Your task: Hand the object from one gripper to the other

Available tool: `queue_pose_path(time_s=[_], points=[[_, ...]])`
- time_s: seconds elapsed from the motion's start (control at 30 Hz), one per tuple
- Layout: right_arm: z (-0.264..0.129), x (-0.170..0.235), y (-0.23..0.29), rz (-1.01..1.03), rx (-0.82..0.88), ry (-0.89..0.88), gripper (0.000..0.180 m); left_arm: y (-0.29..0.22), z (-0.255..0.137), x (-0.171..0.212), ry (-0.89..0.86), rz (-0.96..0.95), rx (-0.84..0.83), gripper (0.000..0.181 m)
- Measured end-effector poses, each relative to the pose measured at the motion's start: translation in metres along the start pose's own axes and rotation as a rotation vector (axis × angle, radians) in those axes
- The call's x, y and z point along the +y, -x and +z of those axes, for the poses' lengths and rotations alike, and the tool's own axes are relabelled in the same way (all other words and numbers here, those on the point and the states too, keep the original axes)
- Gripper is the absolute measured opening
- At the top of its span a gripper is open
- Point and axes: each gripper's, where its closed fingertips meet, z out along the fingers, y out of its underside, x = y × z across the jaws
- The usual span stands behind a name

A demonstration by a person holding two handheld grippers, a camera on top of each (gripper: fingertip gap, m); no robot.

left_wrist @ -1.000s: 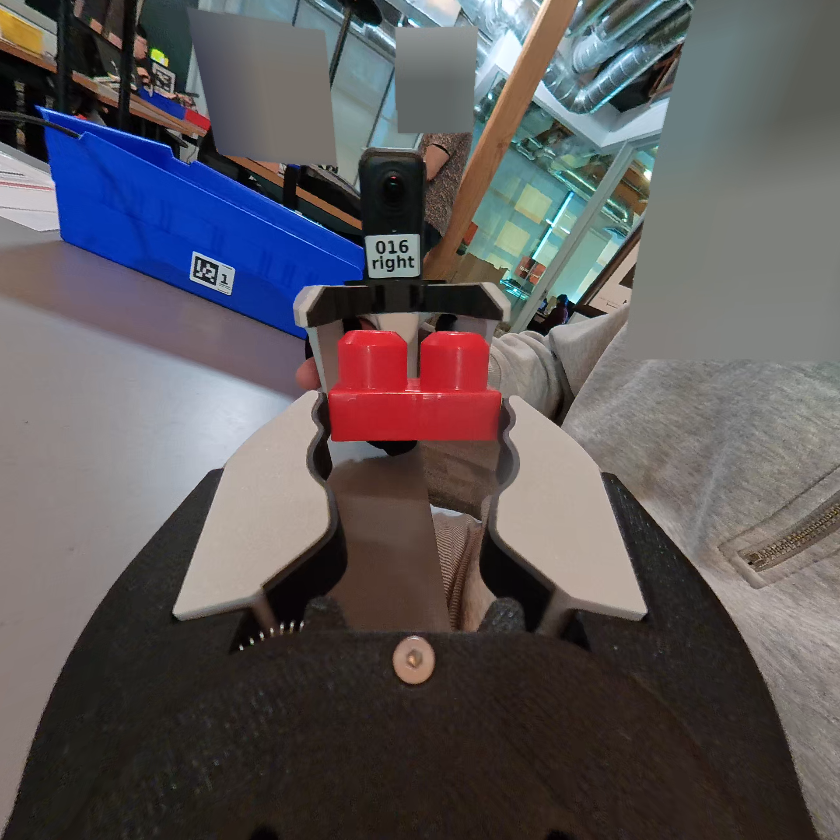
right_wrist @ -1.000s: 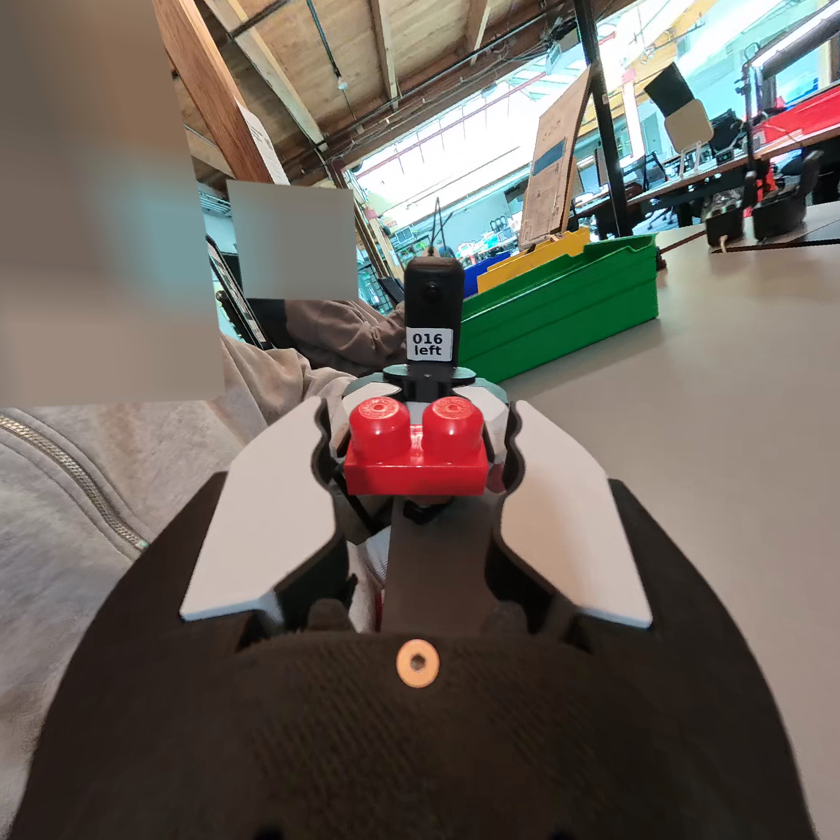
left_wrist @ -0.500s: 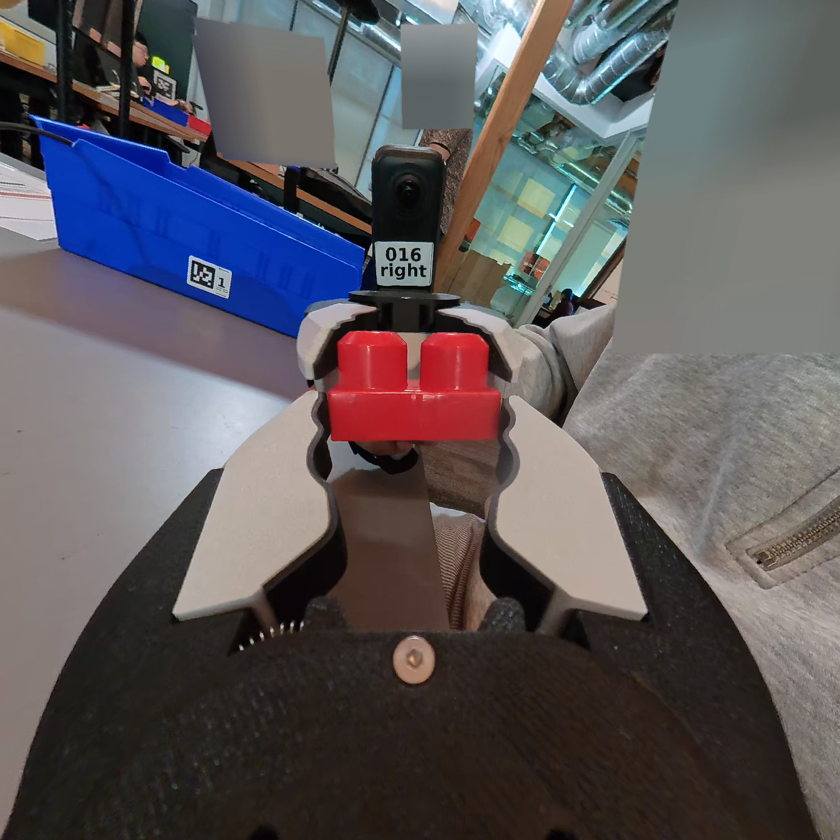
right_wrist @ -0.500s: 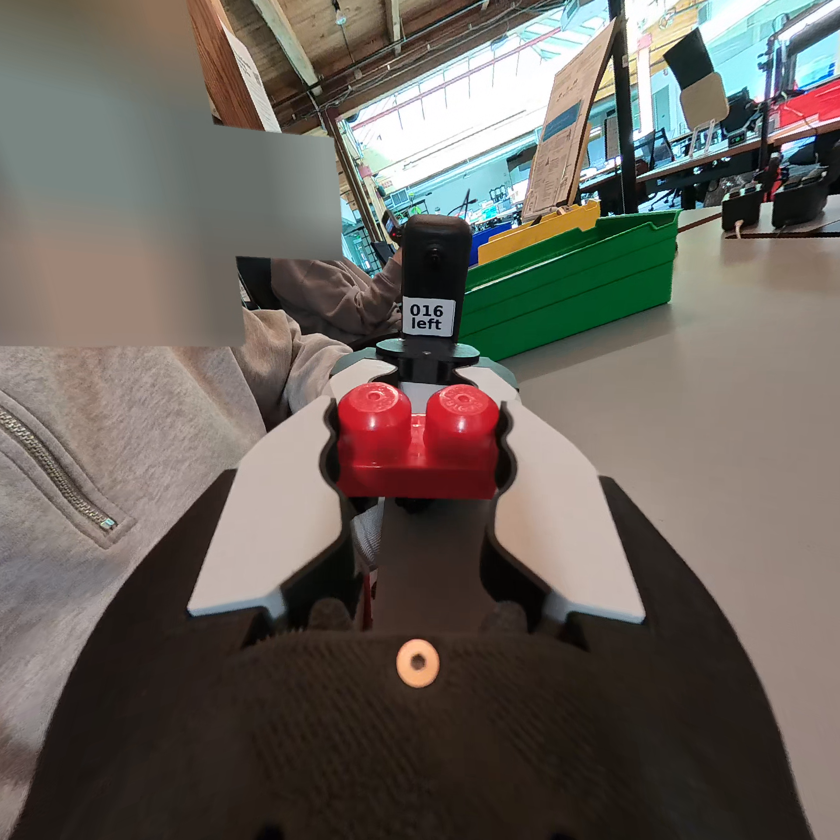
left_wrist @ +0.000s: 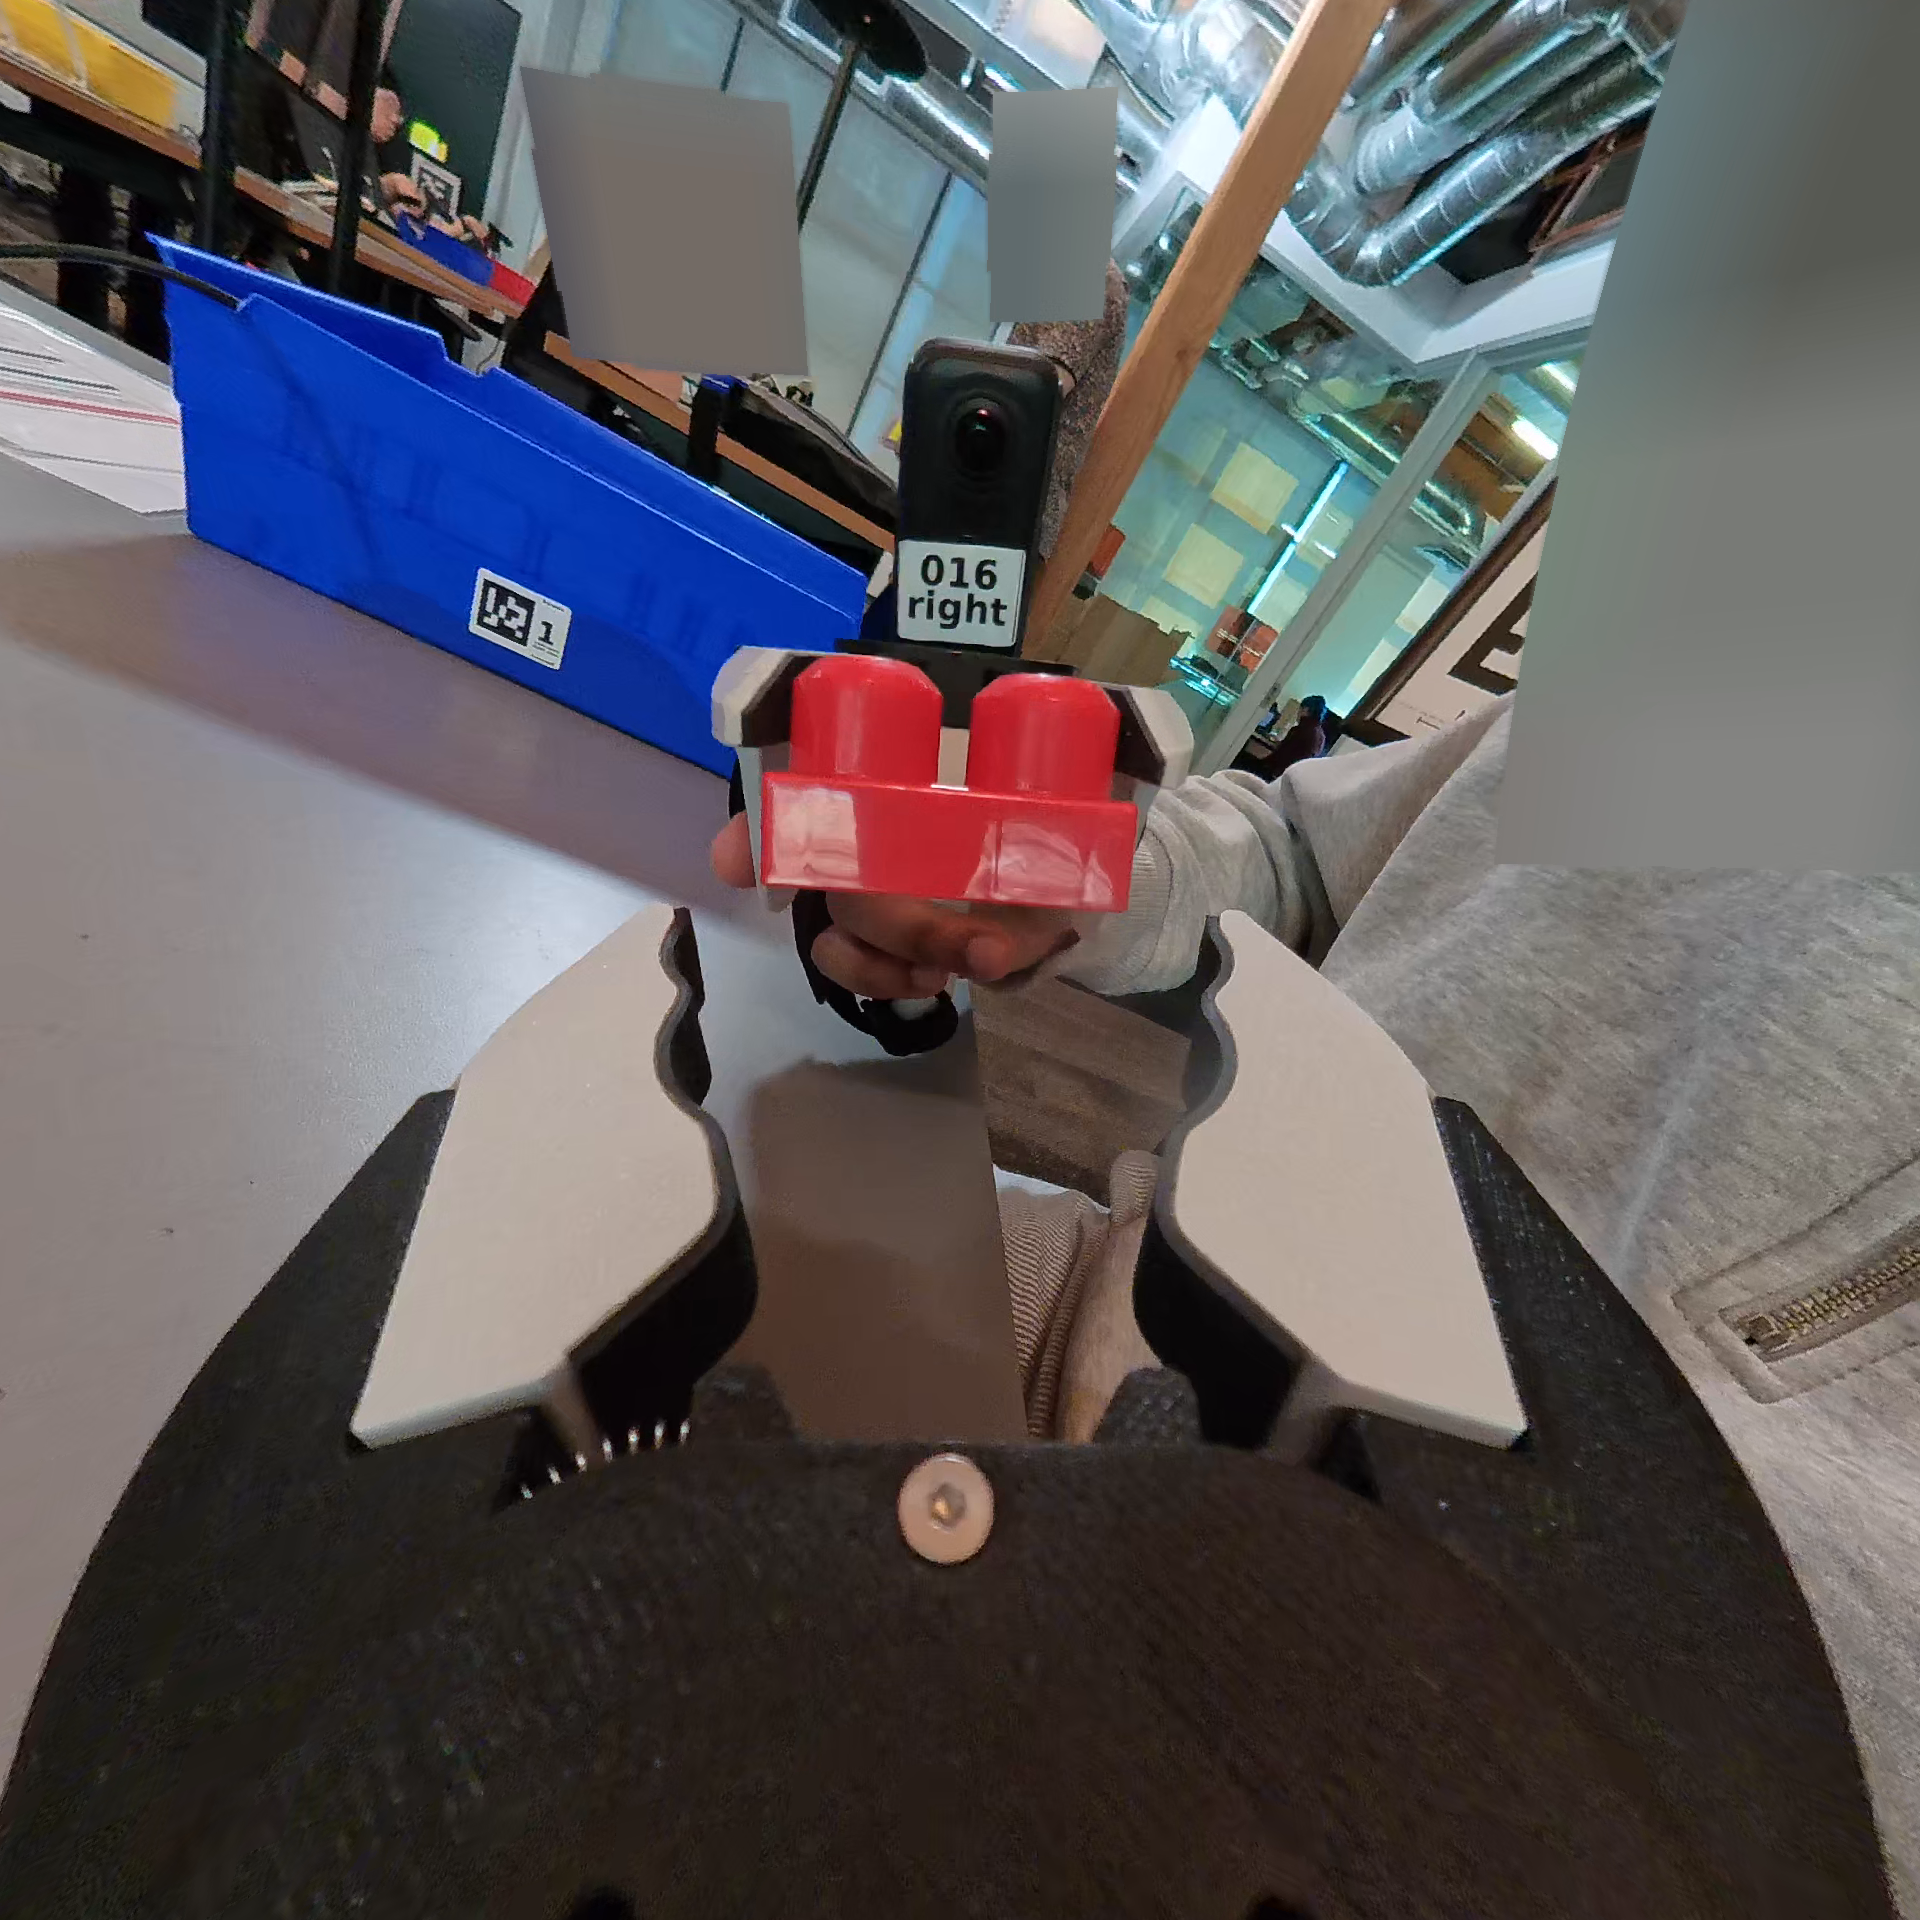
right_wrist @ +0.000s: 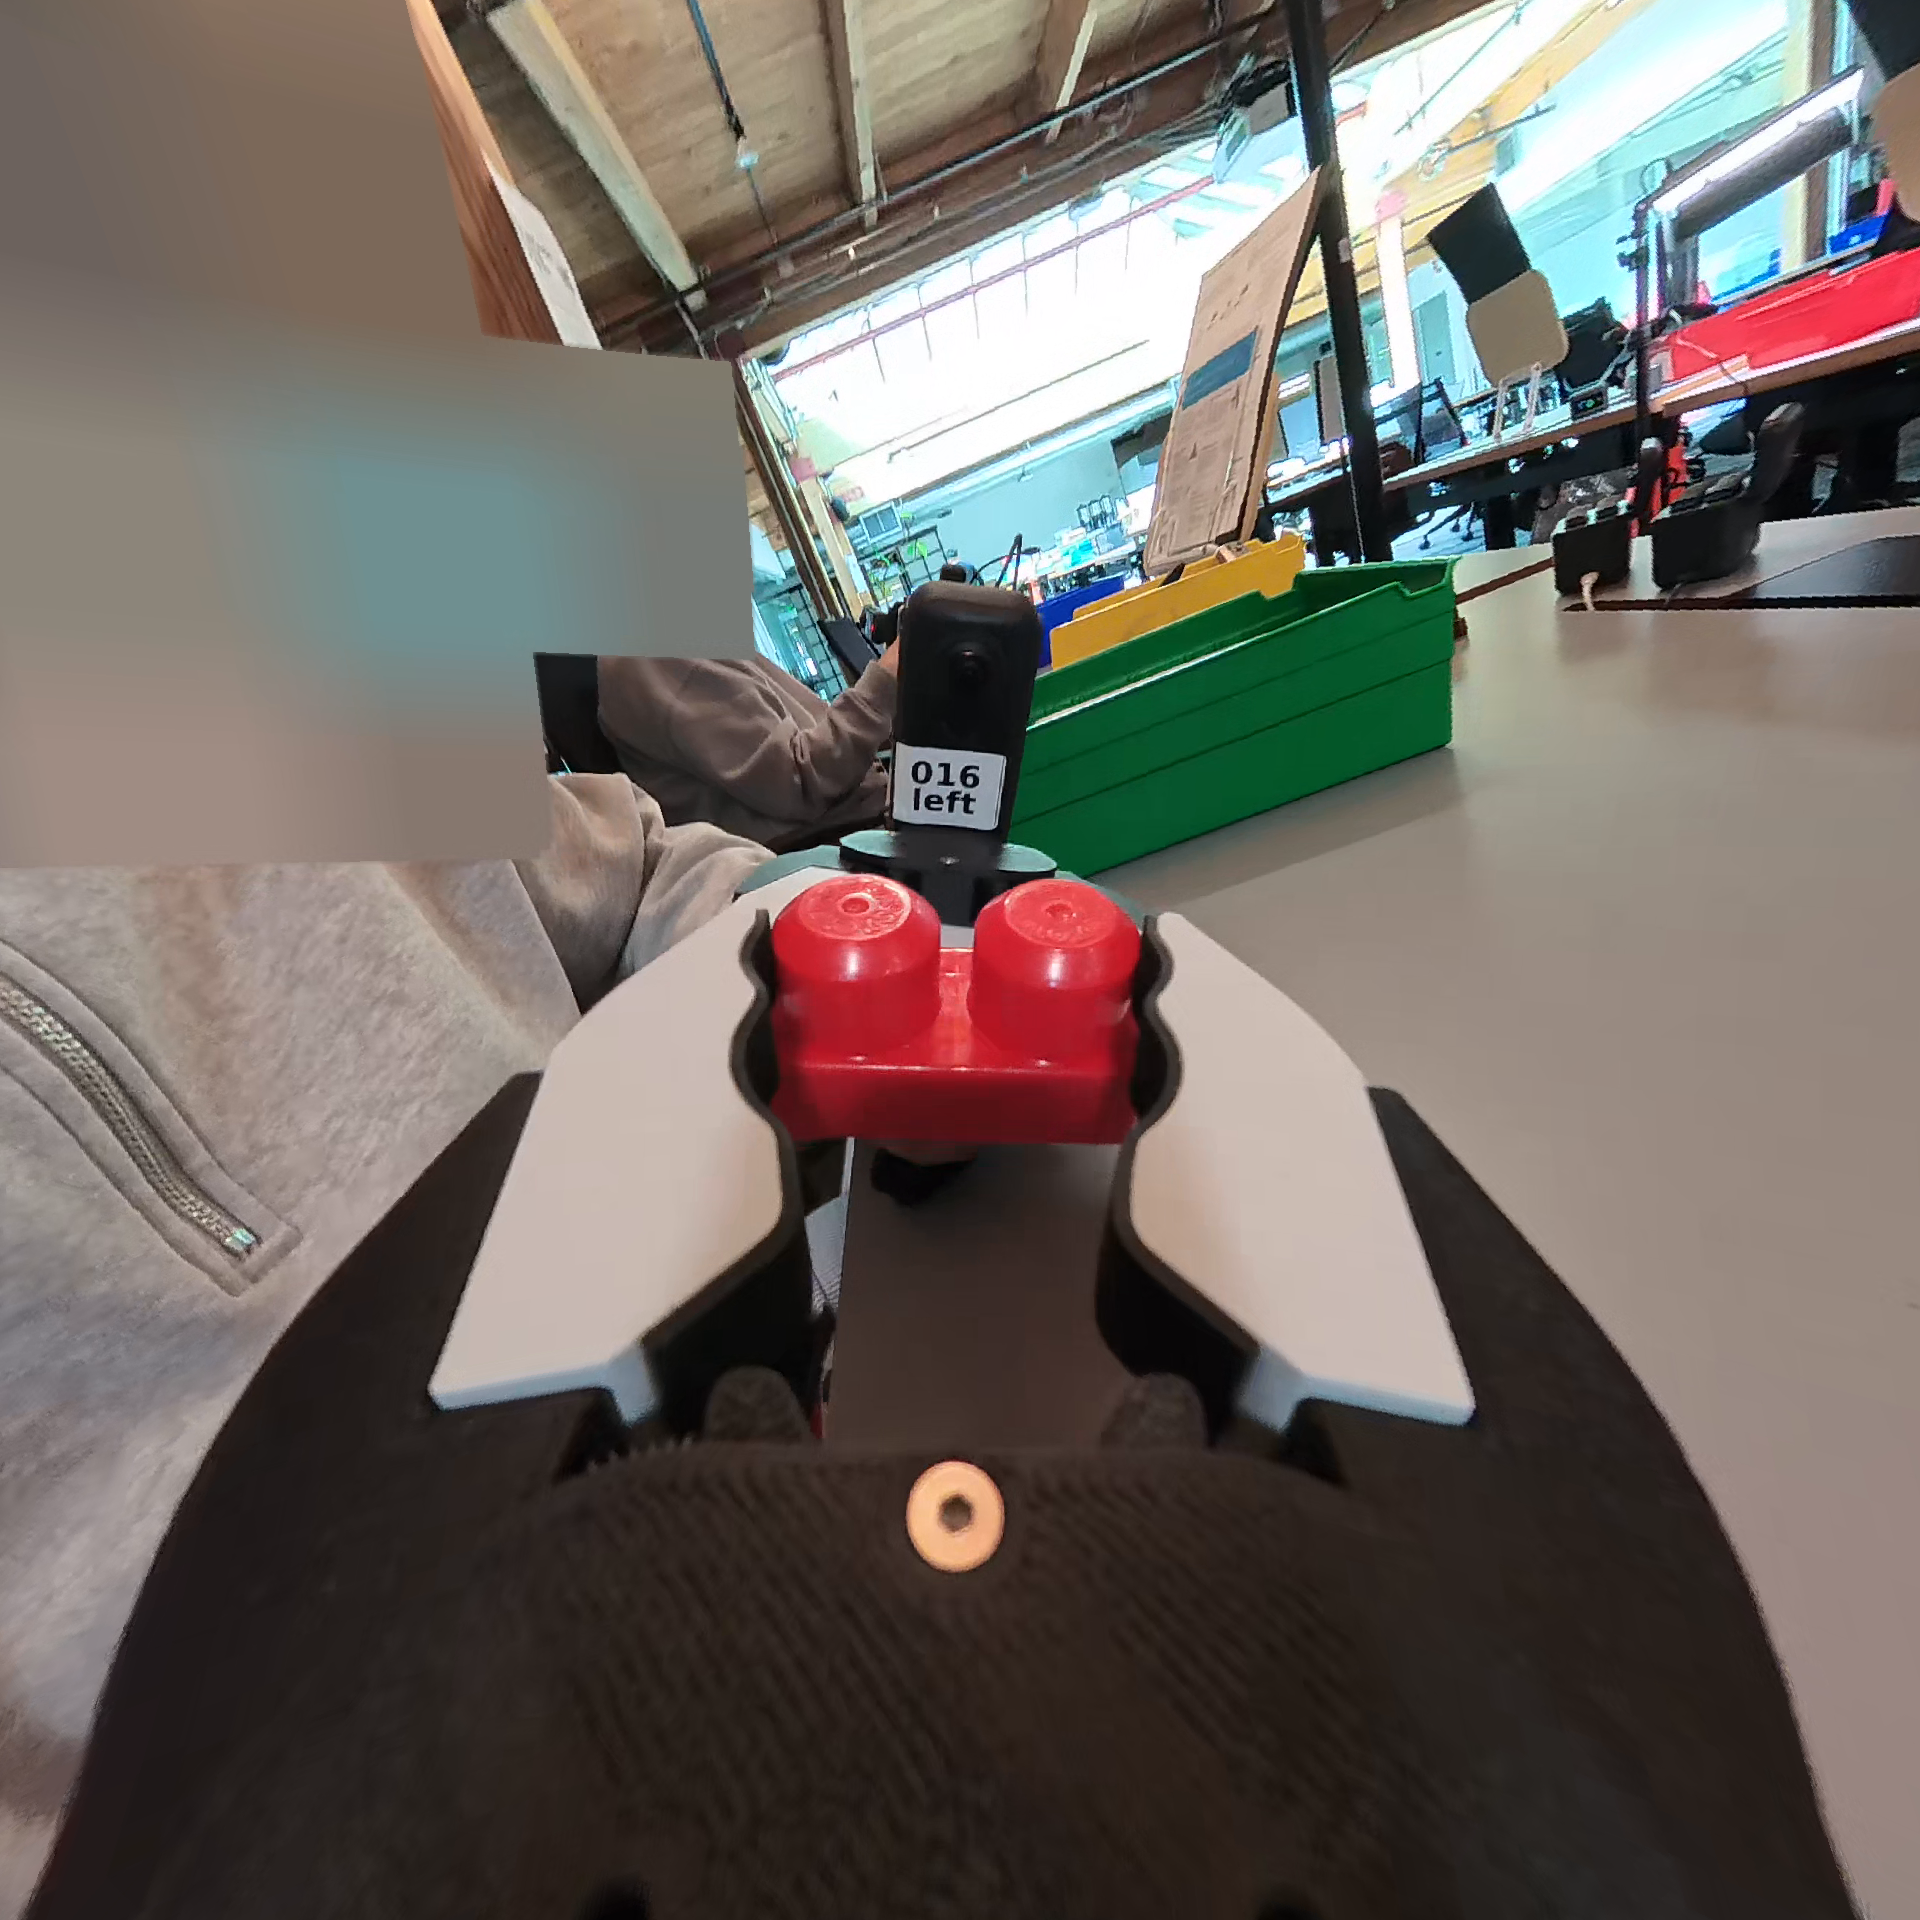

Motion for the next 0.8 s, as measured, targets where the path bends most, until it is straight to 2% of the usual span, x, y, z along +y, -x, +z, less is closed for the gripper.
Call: queue_pose_path(time_s=[0.13, 0.4, 0.47, 0.53, 0.6, 0.8], points=[[-0.001, 0.0, 0.0, -0.004, 0.0, -0.001, 0.067, 0.001, 0.0, 0.0, -0.002, -0.01, 0.002, 0.088], [-0.002, -0.006, 0.013, -0.09, -0.053, -0.024, 0.067, -0.005, 0.001, 0.006, 0.021, -0.163, 0.103, 0.079], [-0.004, -0.01, 0.016, -0.105, -0.077, -0.044, 0.067, -0.012, 0.001, 0.008, 0.032, -0.206, 0.168, 0.07], [-0.005, -0.013, 0.021, -0.132, -0.103, -0.072, 0.067, -0.025, 0.0, 0.01, 0.046, -0.339, 0.304, 0.06], [-0.005, -0.014, 0.025, -0.187, -0.114, -0.094, 0.067, -0.038, -0.001, 0.006, 0.023, -0.473, 0.431, 0.058], [0.001, -0.009, 0.039, -0.376, -0.124, -0.085, 0.068, -0.059, -0.001, -0.006, -0.061, -0.589, 0.597, 0.057]])
